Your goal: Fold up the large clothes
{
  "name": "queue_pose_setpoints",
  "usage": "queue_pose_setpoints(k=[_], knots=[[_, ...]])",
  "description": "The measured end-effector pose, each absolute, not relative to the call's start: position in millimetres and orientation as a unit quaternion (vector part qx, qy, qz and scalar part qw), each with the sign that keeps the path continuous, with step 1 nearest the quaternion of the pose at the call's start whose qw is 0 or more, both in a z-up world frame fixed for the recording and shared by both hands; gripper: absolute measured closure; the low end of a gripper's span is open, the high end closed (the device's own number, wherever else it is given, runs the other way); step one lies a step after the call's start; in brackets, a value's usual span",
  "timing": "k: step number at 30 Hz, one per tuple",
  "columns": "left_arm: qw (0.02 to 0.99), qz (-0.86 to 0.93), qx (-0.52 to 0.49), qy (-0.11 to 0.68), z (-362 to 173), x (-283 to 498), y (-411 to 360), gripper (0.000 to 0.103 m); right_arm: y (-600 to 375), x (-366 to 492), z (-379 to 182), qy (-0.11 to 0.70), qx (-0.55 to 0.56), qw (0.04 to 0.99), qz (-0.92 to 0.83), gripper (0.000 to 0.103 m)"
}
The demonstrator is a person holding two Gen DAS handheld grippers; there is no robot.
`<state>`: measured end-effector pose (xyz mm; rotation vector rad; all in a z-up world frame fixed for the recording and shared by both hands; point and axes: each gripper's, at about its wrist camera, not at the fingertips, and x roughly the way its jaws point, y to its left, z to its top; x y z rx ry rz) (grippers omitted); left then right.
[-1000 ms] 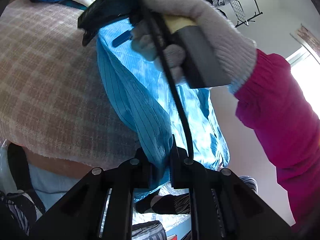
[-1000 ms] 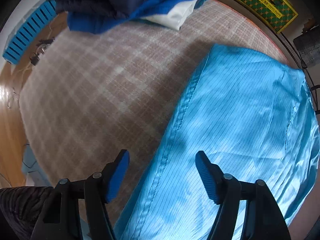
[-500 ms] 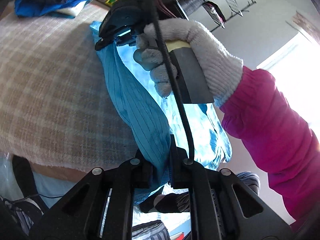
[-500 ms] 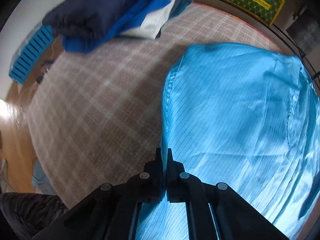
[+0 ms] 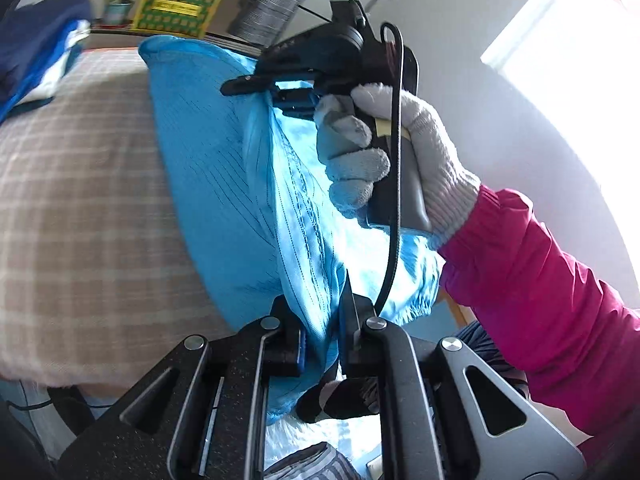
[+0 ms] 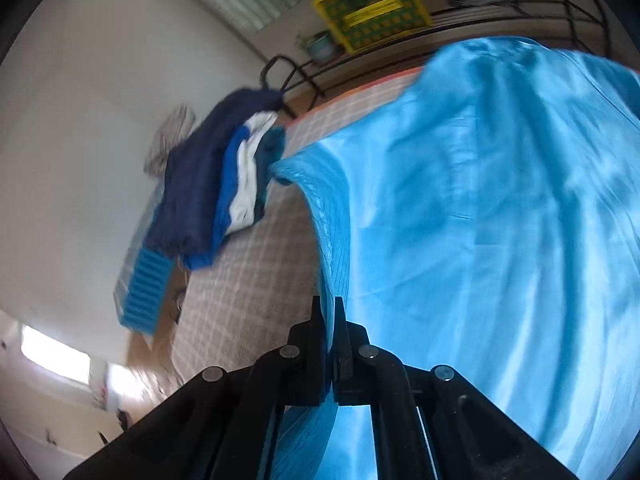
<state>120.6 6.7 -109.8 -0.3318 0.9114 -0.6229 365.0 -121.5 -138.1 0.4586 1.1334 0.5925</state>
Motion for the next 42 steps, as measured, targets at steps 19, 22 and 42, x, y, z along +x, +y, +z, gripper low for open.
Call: queue_pose_setpoints(k=[19,22,42], knots=[[0.796,-0.322,-0.07,0.508,-150,174,-80,0.094,-213,369,-219,0.544,0.303,0.753,0.212,0.103],[0.793,-0.324,-0.057,0.513,-152,158,-80,0.093,-208,363,-219,0.551,0.285,0.753,0.22,0.103],[0.791,-0.272,-0.159,0.525,-159,193,25,0.085,-215,242,-114,0.544,0.131,0.804,0.204,0.061]])
